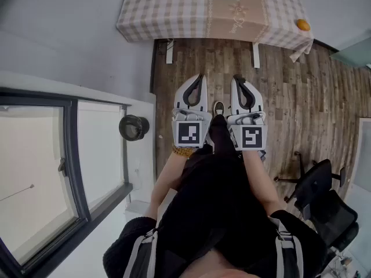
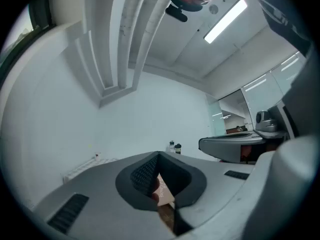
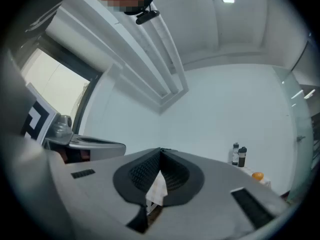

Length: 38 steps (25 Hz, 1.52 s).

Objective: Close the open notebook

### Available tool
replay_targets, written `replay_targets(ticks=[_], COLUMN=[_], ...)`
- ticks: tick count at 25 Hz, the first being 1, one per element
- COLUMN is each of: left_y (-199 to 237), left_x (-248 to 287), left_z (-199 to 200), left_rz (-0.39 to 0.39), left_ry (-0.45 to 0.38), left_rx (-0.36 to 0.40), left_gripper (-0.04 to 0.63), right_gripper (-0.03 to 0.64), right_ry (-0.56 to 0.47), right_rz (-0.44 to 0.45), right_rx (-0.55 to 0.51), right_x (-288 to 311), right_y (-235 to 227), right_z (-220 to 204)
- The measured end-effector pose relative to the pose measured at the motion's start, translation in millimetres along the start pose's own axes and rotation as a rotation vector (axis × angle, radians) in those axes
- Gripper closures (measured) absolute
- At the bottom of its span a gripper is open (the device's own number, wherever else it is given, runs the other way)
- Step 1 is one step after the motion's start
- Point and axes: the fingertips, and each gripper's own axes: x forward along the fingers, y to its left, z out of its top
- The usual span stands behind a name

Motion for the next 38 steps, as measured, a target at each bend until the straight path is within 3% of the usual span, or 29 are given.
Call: replay_targets(ticks=[3, 17, 25, 35, 38], left_y=[-1, 19, 10, 24, 32], left_x=[20, 143, 216, 262, 269], left_z=[-6, -23, -34, -64, -67], left_rz=[0.009, 0.006, -0.019, 0.038, 0.058], left_ry=[0.002, 0.046, 0.089, 0.137, 0.143], left_rx=[-0.002, 0.039, 0.127, 0.116, 0.117], left_gripper=[0.592, 0.592, 0.592, 0.592, 0.592], right_gripper=[0.612, 0.611, 0.611, 0.611, 0.611], right_ry=[-0.057, -0.069, -0.093, -0.071, -0.084], right_rz=[-0.003, -0.004, 0.001, 0.046, 0.073], right_rx=[0.014, -0.026, -0.016, 0.026, -0.017], right_x=[9, 111, 160, 204, 215], right_y=[-16, -98, -159, -201, -205], right_z=[1, -13, -17, -41, -40])
